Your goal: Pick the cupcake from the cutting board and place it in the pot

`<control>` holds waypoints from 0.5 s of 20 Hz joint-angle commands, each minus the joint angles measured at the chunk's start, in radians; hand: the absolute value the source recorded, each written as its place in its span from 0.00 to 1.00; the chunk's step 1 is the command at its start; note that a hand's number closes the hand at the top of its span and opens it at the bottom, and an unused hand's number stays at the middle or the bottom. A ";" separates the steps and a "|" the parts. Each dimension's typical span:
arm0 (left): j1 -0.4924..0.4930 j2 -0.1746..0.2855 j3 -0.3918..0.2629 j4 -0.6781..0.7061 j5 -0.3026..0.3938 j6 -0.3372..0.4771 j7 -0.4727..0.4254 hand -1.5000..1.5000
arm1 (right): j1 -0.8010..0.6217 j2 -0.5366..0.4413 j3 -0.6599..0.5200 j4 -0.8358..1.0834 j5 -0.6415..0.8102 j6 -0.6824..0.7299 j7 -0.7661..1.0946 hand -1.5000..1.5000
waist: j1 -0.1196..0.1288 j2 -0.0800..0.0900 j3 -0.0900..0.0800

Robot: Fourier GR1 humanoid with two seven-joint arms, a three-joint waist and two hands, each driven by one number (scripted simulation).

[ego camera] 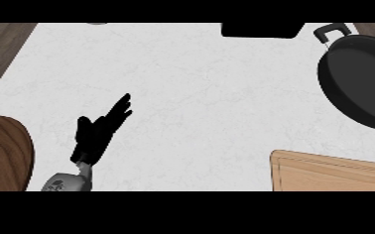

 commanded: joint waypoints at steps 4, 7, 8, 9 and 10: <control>-0.022 0.011 0.010 0.029 0.002 -0.032 0.007 0.50 | -0.179 0.024 0.199 0.144 0.240 -0.006 0.091 1.00 | 0.011 0.005 -0.001; -0.057 -0.004 0.002 0.028 -0.012 -0.012 0.028 0.50 | -0.261 0.008 0.278 0.246 0.367 -0.005 0.134 1.00 | 0.036 0.014 -0.001; -0.045 -0.023 -0.028 0.012 -0.019 -0.017 0.024 0.50 | -0.297 0.044 0.312 0.272 0.408 -0.017 0.182 1.00 | 0.048 0.015 -0.001; -0.075 -0.038 -0.001 0.047 -0.020 0.015 0.022 0.50 | -0.316 0.052 0.340 0.275 0.434 0.015 0.201 1.00 | 0.028 0.012 -0.001; -0.053 -0.020 -0.004 0.066 -0.025 -0.009 -0.004 0.50 | -0.342 0.040 0.341 0.340 0.447 0.046 0.173 1.00 | 0.027 0.013 0.000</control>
